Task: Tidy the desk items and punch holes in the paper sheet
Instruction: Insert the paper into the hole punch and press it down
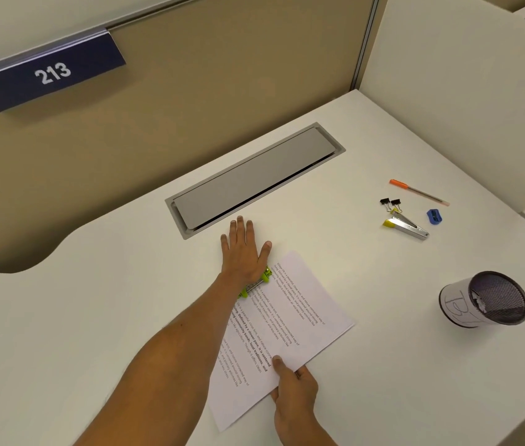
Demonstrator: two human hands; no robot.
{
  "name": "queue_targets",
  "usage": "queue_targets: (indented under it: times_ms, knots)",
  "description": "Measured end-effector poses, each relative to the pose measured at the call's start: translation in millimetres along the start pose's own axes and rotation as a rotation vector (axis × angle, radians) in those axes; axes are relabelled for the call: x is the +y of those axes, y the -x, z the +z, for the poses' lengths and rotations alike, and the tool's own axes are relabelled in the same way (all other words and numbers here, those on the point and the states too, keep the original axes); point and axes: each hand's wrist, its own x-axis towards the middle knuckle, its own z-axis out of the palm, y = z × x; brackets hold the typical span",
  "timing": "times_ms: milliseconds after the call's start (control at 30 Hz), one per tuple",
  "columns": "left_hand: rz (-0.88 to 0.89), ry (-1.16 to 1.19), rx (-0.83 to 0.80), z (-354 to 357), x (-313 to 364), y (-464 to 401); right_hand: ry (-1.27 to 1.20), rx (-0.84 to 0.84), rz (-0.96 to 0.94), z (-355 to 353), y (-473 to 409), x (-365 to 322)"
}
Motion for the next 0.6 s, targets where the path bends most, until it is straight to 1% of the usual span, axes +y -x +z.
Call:
queue_targets:
  times_ms: [133, 333, 600]
  knots:
    - [0.002, 0.014, 0.002, 1, 0, 0, -0.024, -0.001, 0.010, 0, -4, 2]
    - [0.012, 0.018, 0.017, 3, -3, -2, -0.044, -0.055, 0.007, -3, -4, 0]
    - [0.041, -0.055, 0.052, 12, -9, -10, 0.035, -0.064, -0.032, -6, -7, 2]
